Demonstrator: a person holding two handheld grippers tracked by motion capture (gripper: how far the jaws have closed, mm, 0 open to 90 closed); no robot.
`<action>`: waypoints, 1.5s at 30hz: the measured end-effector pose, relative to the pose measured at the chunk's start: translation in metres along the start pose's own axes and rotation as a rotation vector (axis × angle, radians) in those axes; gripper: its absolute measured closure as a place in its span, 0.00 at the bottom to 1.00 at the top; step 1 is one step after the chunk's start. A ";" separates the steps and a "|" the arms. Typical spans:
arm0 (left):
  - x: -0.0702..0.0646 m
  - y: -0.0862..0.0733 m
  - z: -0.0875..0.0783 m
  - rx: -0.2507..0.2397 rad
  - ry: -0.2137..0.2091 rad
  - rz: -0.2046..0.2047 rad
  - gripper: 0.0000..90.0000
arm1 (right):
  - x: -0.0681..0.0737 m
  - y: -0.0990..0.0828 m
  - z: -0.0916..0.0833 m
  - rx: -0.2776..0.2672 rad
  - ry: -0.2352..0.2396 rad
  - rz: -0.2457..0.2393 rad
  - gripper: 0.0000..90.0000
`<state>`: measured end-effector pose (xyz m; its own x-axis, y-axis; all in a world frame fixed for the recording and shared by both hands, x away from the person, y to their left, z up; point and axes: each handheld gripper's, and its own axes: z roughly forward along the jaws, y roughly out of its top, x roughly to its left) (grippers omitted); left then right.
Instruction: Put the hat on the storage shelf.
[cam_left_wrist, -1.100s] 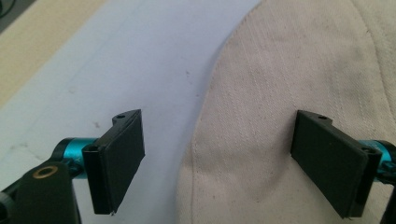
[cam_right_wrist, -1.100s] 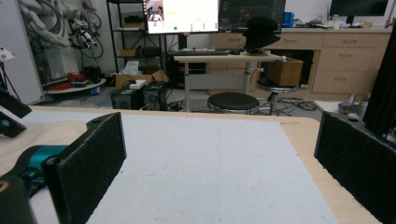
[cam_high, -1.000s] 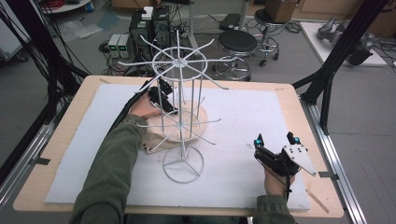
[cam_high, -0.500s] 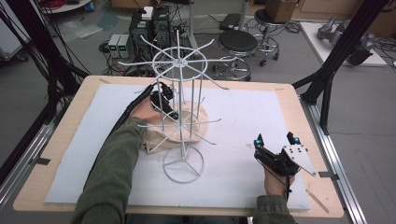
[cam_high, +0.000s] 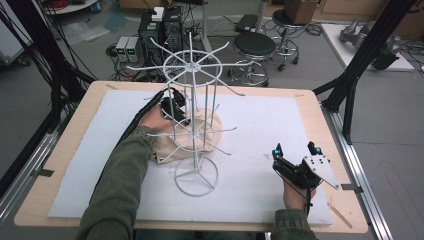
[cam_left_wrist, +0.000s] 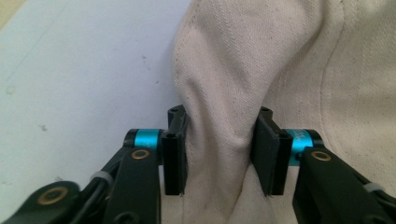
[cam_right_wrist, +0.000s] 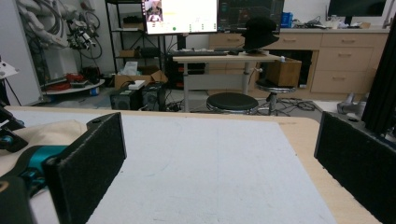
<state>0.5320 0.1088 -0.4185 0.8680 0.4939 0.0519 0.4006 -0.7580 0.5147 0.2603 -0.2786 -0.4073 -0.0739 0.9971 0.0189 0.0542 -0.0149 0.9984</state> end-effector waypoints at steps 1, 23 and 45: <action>-0.001 0.000 0.000 0.000 0.010 0.005 0.70 | 0.000 0.000 0.000 0.001 -0.001 0.000 0.01; -0.006 0.004 -0.016 -0.015 0.145 0.056 0.88 | -0.001 0.000 0.000 -0.002 0.000 0.004 0.01; 0.013 -0.028 -0.095 -0.287 0.192 -0.067 0.87 | 0.003 0.001 0.001 -0.013 0.010 0.001 0.01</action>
<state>0.5043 0.1774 -0.3510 0.7608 0.6300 0.1555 0.3323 -0.5841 0.7405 0.2614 -0.2757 -0.4065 -0.0836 0.9963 0.0206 0.0417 -0.0172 0.9990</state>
